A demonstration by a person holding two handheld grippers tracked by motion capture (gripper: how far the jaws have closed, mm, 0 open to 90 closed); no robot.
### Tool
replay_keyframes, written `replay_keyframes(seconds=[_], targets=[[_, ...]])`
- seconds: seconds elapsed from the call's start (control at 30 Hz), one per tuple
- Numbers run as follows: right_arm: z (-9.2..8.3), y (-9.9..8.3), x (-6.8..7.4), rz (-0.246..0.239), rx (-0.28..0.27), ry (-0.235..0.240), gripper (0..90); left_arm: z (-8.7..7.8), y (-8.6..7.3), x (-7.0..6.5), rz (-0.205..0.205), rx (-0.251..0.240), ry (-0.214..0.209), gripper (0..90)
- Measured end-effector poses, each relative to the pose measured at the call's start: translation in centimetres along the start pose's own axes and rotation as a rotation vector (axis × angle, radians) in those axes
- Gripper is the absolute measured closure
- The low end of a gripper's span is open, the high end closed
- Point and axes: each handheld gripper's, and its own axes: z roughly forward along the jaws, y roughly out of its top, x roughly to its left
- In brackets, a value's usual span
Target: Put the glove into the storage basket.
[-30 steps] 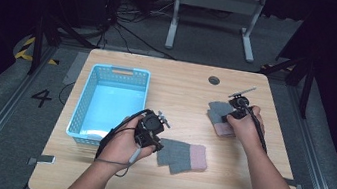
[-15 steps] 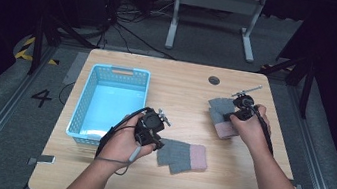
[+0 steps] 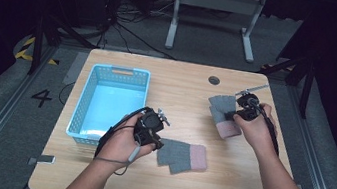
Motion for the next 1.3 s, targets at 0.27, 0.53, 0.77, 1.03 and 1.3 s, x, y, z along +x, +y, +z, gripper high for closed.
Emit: replay_keyframes(seconds=[0.27,0.53,0.77,1.03,1.3], targets=[[-1.5,0.0,1.0,-0.048,0.000,0.027,85.7,-0.1,0.0,-0.3,0.002,0.008,0.003,70.4],[-2.7,-0.2,2.6,-0.118,-0.004,0.078,85.7,-0.4,-0.2,-0.4,0.001,0.008,0.003,69.9],[-3.2,-0.5,4.5,-0.178,0.002,0.117,85.6,-0.5,-0.4,-0.4,-0.001,0.002,-0.010,66.9],[-3.5,-0.8,6.8,-0.264,0.016,0.163,85.5,-0.8,-0.7,-0.5,-0.001,0.002,-0.022,66.4],[-3.2,-1.2,8.3,-0.325,0.028,0.207,85.5,-1.1,-0.8,-0.6,0.000,-0.014,-0.018,66.7]])
